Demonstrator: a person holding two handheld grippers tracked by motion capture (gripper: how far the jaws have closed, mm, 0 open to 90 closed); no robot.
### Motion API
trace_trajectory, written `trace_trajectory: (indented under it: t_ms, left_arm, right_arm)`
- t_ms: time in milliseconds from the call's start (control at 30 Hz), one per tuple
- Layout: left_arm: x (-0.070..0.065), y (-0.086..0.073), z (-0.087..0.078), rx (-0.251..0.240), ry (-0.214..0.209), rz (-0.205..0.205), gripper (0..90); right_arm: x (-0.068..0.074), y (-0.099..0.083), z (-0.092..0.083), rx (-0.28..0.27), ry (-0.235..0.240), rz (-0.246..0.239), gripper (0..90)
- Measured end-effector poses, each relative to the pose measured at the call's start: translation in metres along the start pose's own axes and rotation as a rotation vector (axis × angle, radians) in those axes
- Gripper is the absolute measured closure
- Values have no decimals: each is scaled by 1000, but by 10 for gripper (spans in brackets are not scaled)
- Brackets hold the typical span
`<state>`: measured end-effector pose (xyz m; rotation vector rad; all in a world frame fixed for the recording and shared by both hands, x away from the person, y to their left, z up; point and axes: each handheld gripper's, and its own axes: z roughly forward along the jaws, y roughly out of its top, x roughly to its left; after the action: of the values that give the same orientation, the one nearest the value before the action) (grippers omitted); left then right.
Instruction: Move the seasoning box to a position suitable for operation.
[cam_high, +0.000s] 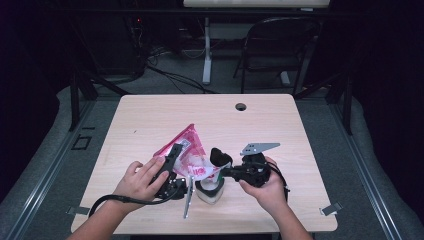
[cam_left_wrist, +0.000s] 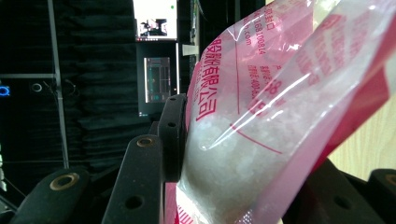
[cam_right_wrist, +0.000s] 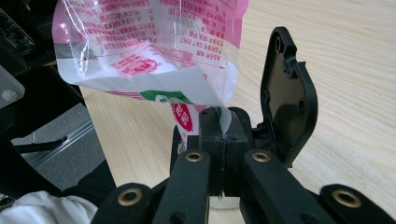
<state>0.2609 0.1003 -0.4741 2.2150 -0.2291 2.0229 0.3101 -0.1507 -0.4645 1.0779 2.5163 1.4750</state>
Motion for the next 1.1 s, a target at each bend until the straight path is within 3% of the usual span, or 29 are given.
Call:
trace_trajectory:
  t_ms: [433,1100]
  left_arm:
    - [-5,4,-1,-5,2,42,641]
    - [-2,6,0,-8,3,82,637]
  right_arm:
    - [-1,-4,7,34,-25,-5,900]
    - [-2,-5,9,37,-28,-3,900]
